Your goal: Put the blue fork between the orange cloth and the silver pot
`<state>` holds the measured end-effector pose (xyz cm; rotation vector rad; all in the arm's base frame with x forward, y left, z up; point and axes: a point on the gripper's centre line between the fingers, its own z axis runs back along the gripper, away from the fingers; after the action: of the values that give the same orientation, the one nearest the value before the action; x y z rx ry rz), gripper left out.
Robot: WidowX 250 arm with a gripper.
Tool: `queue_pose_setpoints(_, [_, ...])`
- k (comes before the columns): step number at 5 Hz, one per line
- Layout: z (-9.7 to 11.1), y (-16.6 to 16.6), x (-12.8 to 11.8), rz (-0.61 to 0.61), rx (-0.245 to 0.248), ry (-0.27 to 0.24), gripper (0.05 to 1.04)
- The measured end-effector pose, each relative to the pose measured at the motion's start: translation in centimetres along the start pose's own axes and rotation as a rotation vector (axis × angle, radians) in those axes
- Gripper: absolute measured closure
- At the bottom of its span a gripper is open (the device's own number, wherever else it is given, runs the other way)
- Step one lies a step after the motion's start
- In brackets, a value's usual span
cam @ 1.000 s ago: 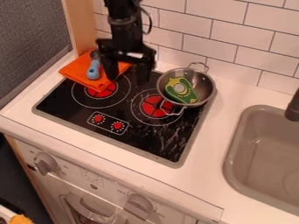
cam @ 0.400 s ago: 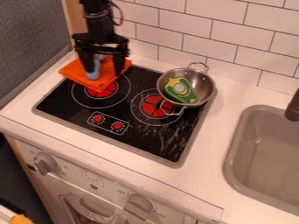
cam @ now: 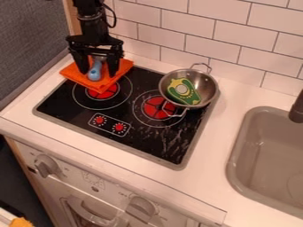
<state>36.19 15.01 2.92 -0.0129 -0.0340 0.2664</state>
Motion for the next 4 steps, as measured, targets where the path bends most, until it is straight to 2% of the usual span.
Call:
queue_pose_setpoints(1, [-0.6, 0.1, 0.1, -0.003, -0.001, 0.008, 0.434])
queue_pose_setpoints(2, [-0.9, 0.2, 0.1, -0.008, 0.002, 0.014, 0.656])
queue_pose_setpoints(4, [-0.4, -0.9, -0.4, -0.052, -0.001, 0.016, 0.663])
